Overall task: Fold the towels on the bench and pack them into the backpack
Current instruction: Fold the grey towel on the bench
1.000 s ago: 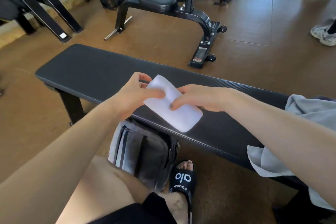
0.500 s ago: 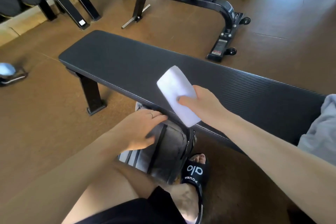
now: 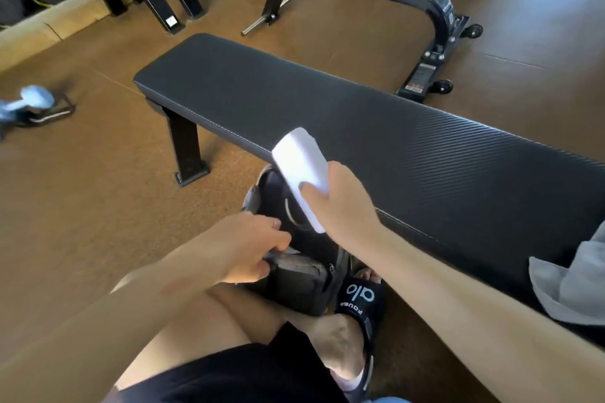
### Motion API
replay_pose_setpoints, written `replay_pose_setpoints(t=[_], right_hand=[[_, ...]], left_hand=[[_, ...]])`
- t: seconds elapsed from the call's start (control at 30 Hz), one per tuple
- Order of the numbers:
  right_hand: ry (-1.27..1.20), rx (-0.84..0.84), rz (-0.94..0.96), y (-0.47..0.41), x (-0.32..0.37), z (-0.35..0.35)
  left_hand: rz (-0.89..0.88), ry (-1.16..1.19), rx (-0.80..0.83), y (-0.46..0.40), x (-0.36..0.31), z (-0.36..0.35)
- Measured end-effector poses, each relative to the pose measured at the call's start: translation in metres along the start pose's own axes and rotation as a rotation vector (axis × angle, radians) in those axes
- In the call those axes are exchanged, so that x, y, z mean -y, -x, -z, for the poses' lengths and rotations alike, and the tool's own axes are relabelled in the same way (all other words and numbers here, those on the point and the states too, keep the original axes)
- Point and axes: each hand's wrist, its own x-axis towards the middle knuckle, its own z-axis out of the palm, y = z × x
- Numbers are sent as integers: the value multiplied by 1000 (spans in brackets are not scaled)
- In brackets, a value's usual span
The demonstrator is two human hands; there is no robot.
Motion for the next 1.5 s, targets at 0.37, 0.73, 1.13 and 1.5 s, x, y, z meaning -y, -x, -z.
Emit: replay_pose_setpoints(t=[0.37, 0.73, 1.13, 1.5], right_hand=[[433, 494, -61, 4, -22, -120], [363, 803, -209, -2, -44, -122], [32, 788, -152, -2, -31, -1], [22, -1, -180, 29, -90, 238]], left_hand=[[-16, 82, -51, 29, 12, -25], [-26, 68, -41, 15, 9, -7], [-23, 11, -4, -24, -3, 57], [-260, 571, -228, -118, -139, 148]])
